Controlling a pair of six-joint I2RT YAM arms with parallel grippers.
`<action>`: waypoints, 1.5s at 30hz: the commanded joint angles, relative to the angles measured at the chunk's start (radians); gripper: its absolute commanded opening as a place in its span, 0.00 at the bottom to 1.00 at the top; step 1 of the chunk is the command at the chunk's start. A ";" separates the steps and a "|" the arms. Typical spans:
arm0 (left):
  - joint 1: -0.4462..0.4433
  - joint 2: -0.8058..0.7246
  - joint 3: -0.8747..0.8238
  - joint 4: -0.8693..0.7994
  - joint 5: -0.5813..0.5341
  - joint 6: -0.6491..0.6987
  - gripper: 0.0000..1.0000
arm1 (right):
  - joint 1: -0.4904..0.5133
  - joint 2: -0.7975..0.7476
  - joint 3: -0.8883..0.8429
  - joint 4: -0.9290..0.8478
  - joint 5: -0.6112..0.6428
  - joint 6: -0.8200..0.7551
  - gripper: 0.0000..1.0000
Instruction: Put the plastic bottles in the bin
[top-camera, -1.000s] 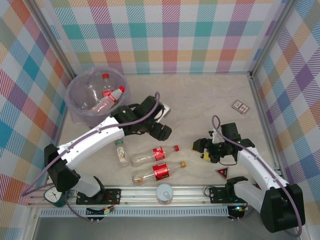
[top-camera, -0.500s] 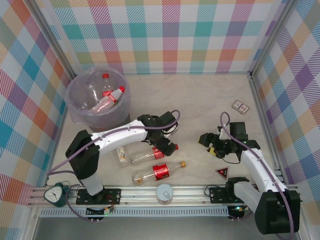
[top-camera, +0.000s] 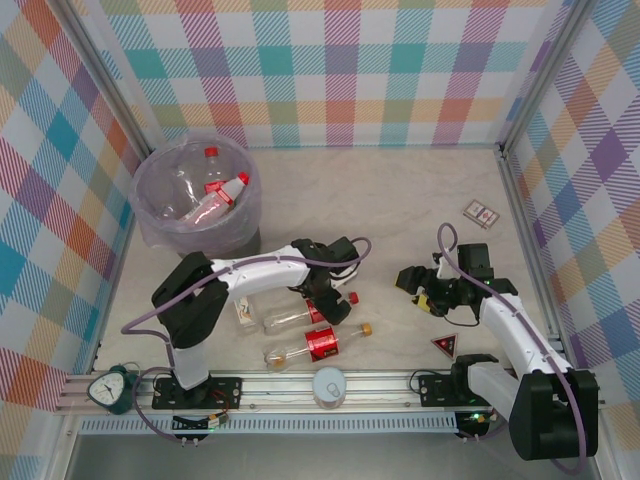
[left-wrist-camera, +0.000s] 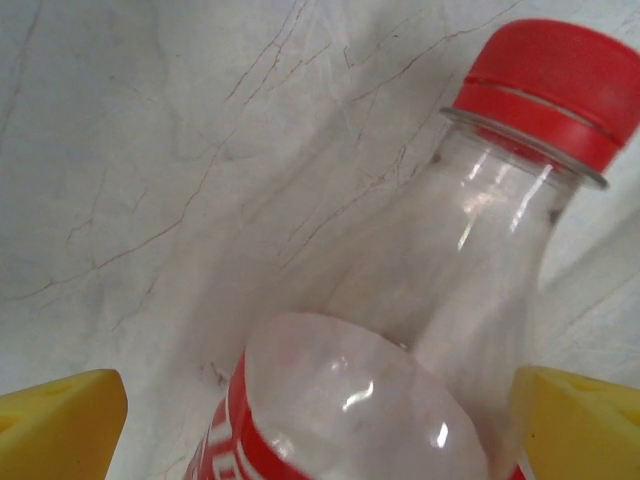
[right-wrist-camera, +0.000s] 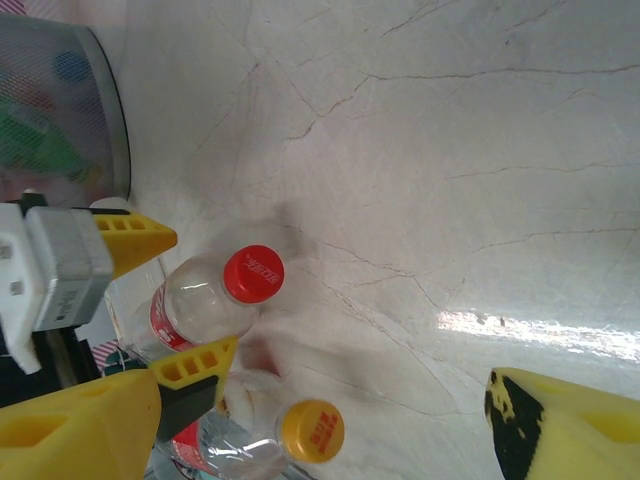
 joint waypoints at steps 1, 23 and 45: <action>-0.010 0.047 0.024 0.017 -0.006 0.041 0.95 | -0.003 -0.029 0.003 0.016 0.011 -0.019 0.85; 0.037 0.084 0.321 -0.046 0.004 0.091 0.50 | -0.005 -0.028 0.000 -0.082 -0.092 -0.083 0.85; 0.378 -0.350 0.638 0.248 0.116 -0.177 0.25 | 0.019 0.124 0.070 0.222 -0.093 0.045 0.85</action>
